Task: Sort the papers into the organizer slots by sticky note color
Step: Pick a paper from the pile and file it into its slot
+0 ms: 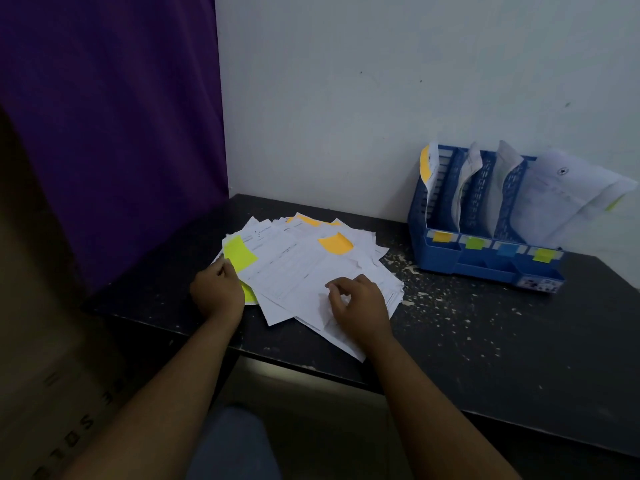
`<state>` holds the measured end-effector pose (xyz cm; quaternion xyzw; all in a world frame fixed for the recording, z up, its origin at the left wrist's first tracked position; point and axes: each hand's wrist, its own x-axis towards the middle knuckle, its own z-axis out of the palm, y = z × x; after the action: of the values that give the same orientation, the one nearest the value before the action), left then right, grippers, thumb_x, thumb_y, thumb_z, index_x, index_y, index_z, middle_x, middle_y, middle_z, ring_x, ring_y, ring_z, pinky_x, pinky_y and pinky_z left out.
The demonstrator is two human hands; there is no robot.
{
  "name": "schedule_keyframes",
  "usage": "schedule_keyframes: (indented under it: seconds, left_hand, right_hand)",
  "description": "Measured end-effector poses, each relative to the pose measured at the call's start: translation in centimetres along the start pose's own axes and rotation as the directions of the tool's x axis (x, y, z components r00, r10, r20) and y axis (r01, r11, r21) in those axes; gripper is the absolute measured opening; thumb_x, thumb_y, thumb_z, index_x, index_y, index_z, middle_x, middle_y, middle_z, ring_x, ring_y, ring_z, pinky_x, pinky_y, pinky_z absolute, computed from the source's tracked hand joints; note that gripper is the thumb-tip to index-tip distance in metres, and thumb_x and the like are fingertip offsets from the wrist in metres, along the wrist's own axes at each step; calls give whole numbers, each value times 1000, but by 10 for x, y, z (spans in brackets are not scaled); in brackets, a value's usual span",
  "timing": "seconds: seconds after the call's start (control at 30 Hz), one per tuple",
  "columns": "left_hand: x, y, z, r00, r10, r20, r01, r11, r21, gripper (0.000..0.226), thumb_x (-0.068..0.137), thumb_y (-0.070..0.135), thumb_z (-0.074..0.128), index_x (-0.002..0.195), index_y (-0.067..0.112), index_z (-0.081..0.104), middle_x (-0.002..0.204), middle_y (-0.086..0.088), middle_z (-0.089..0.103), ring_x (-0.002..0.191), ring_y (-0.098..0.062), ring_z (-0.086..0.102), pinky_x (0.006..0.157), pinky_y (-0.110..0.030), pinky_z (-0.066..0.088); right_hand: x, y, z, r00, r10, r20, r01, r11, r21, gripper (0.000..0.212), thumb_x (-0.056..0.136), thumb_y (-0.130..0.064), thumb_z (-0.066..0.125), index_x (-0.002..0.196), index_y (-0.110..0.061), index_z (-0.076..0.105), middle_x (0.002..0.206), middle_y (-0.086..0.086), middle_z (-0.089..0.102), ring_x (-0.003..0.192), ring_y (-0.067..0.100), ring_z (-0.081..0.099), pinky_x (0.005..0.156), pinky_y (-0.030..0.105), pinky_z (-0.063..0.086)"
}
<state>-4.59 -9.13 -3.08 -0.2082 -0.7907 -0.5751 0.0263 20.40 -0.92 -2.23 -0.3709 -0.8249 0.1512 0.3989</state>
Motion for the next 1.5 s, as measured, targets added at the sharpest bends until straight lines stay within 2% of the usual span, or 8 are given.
schedule_keyframes:
  seconds: [0.1, 0.33, 0.63, 0.87, 1.03, 1.17, 1.33, 1.5]
  left_hand:
    - [-1, 1, -4, 997, 4, -75, -8, 998, -60, 28, 106, 28, 58, 116, 11, 78, 119, -11, 75, 113, -38, 63, 94, -46, 51]
    - [-9, 8, -16, 990, 3, -138, -22, 990, -136, 26, 108, 24, 56, 118, 12, 76, 102, -6, 76, 92, -23, 63, 80, -32, 42]
    - [-17, 18, -12, 961, 220, -167, -203, 973, 113, 19, 103, 37, 61, 110, 27, 76, 123, 4, 67, 122, -31, 52, 102, -51, 38]
    - [-38, 95, -16, 949, 300, -101, -316, 885, -342, 24, 110, 34, 54, 112, 14, 67, 93, 6, 67, 76, -3, 57, 68, -25, 42]
    - [-46, 142, -12, 933, 361, 11, -307, 808, -503, 19, 110, 35, 53, 109, 18, 62, 93, 0, 69, 80, -9, 61, 70, -27, 47]
    - [-60, 167, -8, 895, 432, 111, -293, 756, -585, 13, 112, 24, 50, 109, 15, 60, 86, 12, 60, 72, 7, 53, 67, -14, 43]
    - [-75, 185, 0, 875, 448, 185, -230, 719, -656, 12, 113, 24, 49, 112, 18, 60, 97, 10, 66, 88, 1, 60, 80, -14, 48]
    - [-88, 202, 3, 858, 453, 241, -175, 700, -692, 13, 111, 28, 52, 113, 21, 62, 101, 7, 71, 90, -1, 64, 82, -19, 52]
  right_hand:
    - [0, 0, 0, 1000, -9, -16, 9, 1000, 12, 22, 98, -29, 61, 103, -25, 82, 93, -16, 76, 86, 7, 59, 83, 41, 53]
    - [-3, 2, -2, 998, 30, -57, -25, 996, 83, 27, 94, -39, 57, 105, -33, 81, 91, -20, 73, 89, 6, 58, 85, 41, 53]
    - [-8, -5, -16, 999, 42, -6, -41, 994, 101, 27, 92, -32, 61, 113, -41, 75, 100, -20, 71, 100, 4, 58, 93, 42, 53]
    - [15, -23, -47, 972, 192, -132, -150, 949, 276, 49, 93, -31, 72, 140, -37, 59, 134, -18, 61, 124, 10, 53, 108, 38, 46]
    - [30, -27, -86, 910, 381, -164, -262, 834, 485, 71, 93, -49, 75, 154, -34, 42, 152, -6, 51, 133, 9, 48, 111, 38, 44]
    - [30, -21, -109, 880, 449, -157, -277, 751, 599, 67, 89, -61, 74, 146, -43, 46, 143, -13, 56, 131, 13, 54, 103, 50, 56]
    - [24, -13, -141, 912, 399, -97, -228, 689, 688, 33, 97, -44, 72, 126, -29, 68, 115, -15, 75, 106, 3, 72, 75, 18, 59]
    - [19, -3, -157, 897, 432, -95, -267, 700, 662, 30, 100, -40, 68, 125, -25, 71, 114, -14, 76, 103, 2, 72, 82, 22, 60]
